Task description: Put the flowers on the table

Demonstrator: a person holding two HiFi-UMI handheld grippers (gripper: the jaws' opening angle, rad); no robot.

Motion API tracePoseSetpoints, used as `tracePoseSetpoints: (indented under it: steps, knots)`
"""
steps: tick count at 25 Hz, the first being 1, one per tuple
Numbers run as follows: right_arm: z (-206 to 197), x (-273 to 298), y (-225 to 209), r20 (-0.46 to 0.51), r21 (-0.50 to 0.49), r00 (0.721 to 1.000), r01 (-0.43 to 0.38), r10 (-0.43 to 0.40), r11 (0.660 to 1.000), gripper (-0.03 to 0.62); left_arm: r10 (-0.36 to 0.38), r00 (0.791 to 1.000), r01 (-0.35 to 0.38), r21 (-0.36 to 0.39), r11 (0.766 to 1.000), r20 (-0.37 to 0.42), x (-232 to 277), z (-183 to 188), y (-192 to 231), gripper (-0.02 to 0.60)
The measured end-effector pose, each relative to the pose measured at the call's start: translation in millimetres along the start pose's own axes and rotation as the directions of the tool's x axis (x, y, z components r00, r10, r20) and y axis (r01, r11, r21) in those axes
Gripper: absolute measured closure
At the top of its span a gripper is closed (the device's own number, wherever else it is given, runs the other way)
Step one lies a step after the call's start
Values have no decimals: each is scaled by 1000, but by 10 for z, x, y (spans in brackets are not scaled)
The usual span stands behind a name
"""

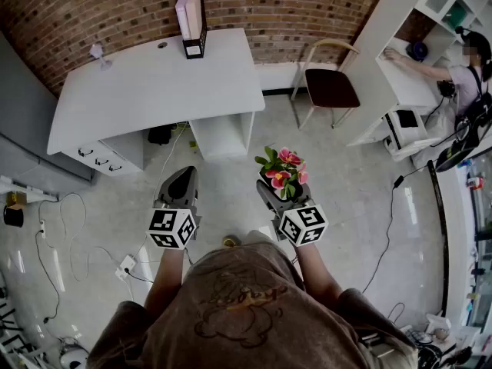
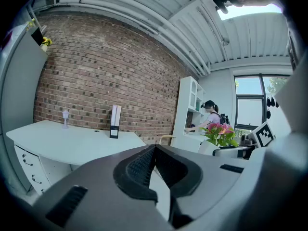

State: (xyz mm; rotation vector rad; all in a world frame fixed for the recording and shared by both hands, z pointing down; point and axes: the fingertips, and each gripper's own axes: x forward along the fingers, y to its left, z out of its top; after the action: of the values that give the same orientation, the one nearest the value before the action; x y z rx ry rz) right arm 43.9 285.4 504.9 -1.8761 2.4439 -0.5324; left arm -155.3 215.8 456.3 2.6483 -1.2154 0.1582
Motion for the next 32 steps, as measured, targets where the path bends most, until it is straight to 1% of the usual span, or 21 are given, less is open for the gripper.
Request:
tracePoseSetpoints:
  steps: [6,14,20,24,32]
  knots:
    - [-7,82,-7,-3,-18,1000,0,0,1000,240,1,1000,-1,1,1000,8,23,24,56,560]
    - [-34,113,43,-14,-6,1000,13,-13,1000,238,-17,1000,17,-8,1000,13,35,26,99,560]
    - [-38,197,-24,-35,-5,999,24,-24,1000,238,-33,999,34,-14,999,9,145,18,128,560]
    - [-14,352,-43,-38,-5,999,16,-16,1000,238,-30,999,30,-14,999,12,234,50,223,560]
    - [154,825,-88,-36,-15,999,-32,31,999,237,-9,1000,9,-16,1000,20,500,170,459,560]
